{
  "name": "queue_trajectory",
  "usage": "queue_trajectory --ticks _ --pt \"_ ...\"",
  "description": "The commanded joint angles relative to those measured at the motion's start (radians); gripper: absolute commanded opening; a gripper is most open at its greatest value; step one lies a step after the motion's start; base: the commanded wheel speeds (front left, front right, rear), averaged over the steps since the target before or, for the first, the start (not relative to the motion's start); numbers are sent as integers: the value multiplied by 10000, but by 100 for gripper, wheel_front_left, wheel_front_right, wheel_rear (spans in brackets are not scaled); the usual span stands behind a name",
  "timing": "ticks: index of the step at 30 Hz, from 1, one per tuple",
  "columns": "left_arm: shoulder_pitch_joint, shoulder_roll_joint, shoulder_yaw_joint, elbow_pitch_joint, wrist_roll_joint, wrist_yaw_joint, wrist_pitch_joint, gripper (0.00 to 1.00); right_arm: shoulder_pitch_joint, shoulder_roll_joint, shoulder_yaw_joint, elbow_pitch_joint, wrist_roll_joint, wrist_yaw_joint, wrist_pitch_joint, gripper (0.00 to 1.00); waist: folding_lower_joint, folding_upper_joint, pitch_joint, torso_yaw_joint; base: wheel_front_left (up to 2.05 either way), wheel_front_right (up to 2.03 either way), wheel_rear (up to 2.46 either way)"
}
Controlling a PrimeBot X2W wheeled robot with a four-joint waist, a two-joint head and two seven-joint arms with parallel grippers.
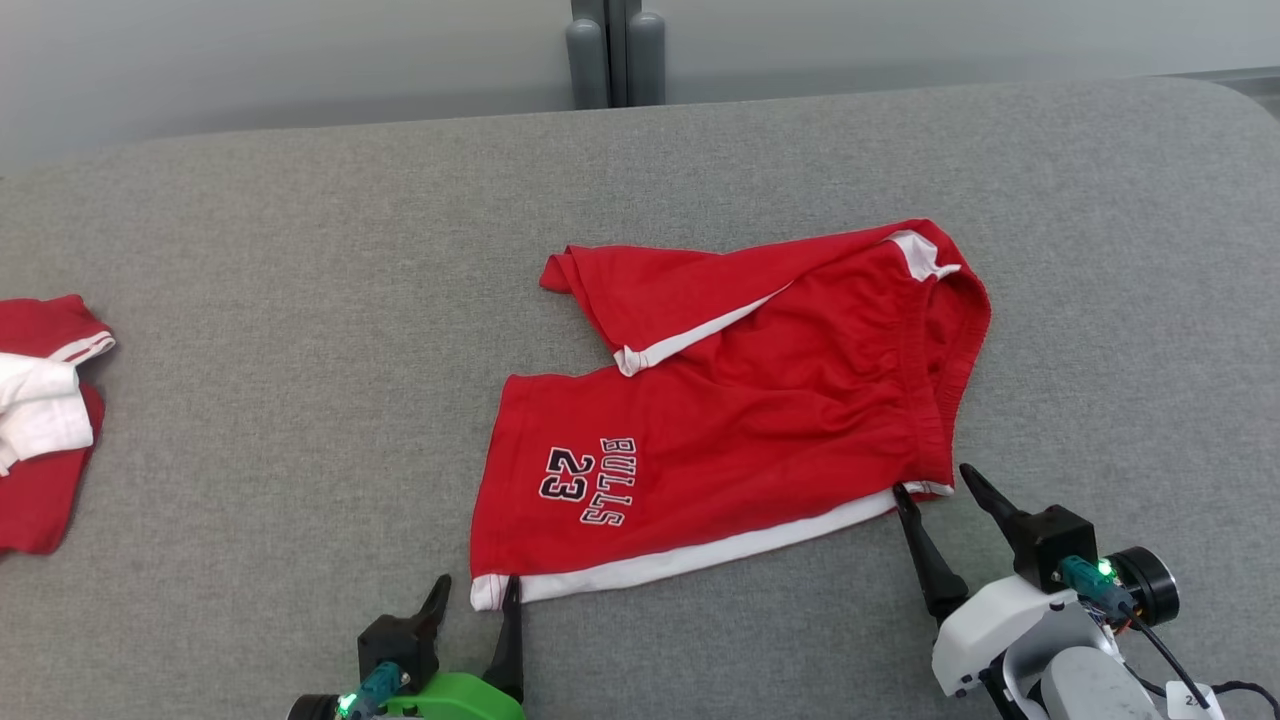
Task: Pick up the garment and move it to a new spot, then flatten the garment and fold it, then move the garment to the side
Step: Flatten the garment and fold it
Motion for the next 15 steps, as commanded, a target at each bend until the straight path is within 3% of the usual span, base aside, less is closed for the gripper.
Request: queue_trajectory --ticks 1,6,8,9,10,11,15 --pt "-87 15 -52 117 63 2 72 100 -120 -107 34 110 -84 -11 -42 100 0 -1 27 32 0 0 0" --pt "-138 18 -82 93 59 -1 72 100 -273 -288 145 310 -267 -11 -42 100 0 -1 80 101 0 0 0" --pt "-146 18 -83 64 35 11 72 100 -305 -353 176 370 -270 -11 -42 70 0 -1 94 114 0 0 0" --pt "-150 20 -91 50 27 20 72 100 -323 -385 195 377 -276 -11 -42 44 0 -1 101 119 0 0 0" --pt "-154 20 -98 37 25 27 72 100 -329 -407 209 379 -274 -11 -42 29 0 -1 108 121 0 0 0" --pt "-159 18 -106 17 11 39 72 100 -324 -431 226 389 -259 -11 -42 0 0 -1 116 120 0 0 0" --pt "-183 18 -146 -81 1 -43 72 100 -283 -513 271 354 -182 -11 -42 0 0 -1 133 112 0 0 0"
